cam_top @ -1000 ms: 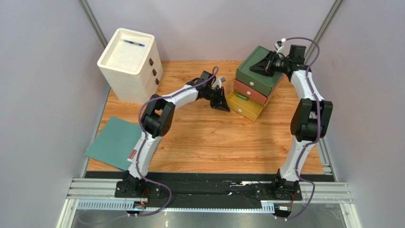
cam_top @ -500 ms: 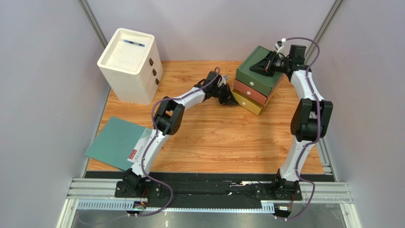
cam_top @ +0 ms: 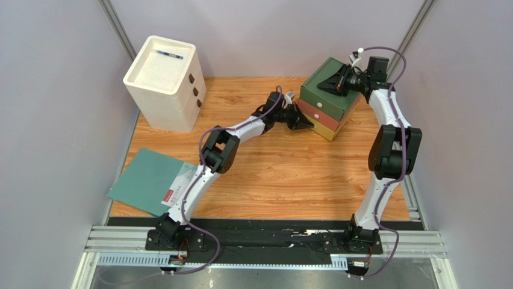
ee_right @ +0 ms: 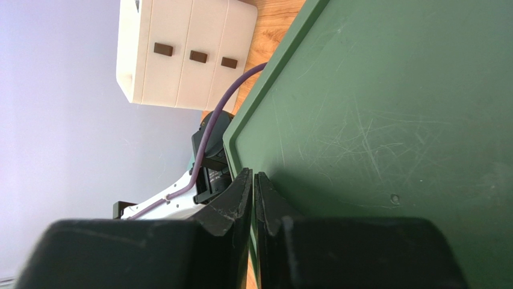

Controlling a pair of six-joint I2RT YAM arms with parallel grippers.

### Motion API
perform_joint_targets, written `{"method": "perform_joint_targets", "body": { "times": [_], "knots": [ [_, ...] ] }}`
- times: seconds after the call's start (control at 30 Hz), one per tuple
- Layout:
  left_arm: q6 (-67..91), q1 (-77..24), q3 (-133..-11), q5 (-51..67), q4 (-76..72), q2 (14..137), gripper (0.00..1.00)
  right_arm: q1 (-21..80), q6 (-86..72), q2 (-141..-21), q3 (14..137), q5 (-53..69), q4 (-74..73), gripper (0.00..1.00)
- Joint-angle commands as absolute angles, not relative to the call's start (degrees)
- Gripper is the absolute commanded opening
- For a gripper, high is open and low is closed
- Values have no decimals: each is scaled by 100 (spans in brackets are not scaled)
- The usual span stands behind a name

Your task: Organize the makeup

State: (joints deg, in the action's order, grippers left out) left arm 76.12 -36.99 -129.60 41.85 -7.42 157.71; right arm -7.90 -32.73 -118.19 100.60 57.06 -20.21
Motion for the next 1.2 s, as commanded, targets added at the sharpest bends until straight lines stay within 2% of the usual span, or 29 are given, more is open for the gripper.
{"method": "perform_joint_targets", "body": {
  "times": [0.0,0.03,0.13,0.2,0.23,0.27,0.4,0.57,0.63,0.7,0.77,0.8,0.9,1.07,1.13,1.17],
  "knots": [
    [7550,-3657,-11921,3973,-1748,14733,1,-870,-2549,-13166,9184,4403,-3489,11],
    [7471,-3613,-11457,3947,-1871,14548,2,-870,-2558,-13157,9193,4403,-3489,11],
    [7383,-3367,-10979,4007,-1907,13941,14,-870,-2575,-13096,9228,4395,-3498,11],
    [7156,-3252,-10881,4069,-1846,13563,28,-870,-2584,-13043,9307,4403,-3515,11],
    [7006,-3139,-10950,4122,-1593,13448,47,-870,-2584,-13017,9360,4403,-3585,11],
    [6822,-3085,-11056,4174,-1339,13273,97,-870,-2584,-12938,9430,4421,-3603,11],
    [5864,-2839,-11636,4193,165,12947,99,-870,-2575,-12639,9668,4438,-3683,14],
    [6292,-2462,-11566,4297,631,12604,99,-879,-2619,-12305,10194,4605,-3736,21],
    [6276,-2356,-11838,4770,1139,12699,100,-879,-2637,-12112,10370,4641,-3709,29],
    [6101,-2294,-11830,5314,872,12718,99,-870,-2672,-11928,10668,4632,-3674,37],
    [5733,-2268,-11909,5405,983,12656,99,-879,-2672,-11804,10897,4553,-3700,40],
    [5496,-2259,-12162,5431,1515,12656,99,-879,-2654,-11699,11116,4414,-3779,42],
    [4283,-2250,-12898,5003,3138,12665,99,-879,-2663,-11505,11433,4176,-3806,45],
    [2956,-2206,-13500,3765,4683,12490,100,-870,-2681,-11067,11698,3876,-3727,51],
    [2717,-2180,-13483,3386,5061,12288,99,-879,-2620,-10934,11733,3780,-3674,71],
    [2498,-2162,-13430,3149,5132,12226,99,-870,-2593,-10803,11742,3753,-3674,90]
  ]
}}
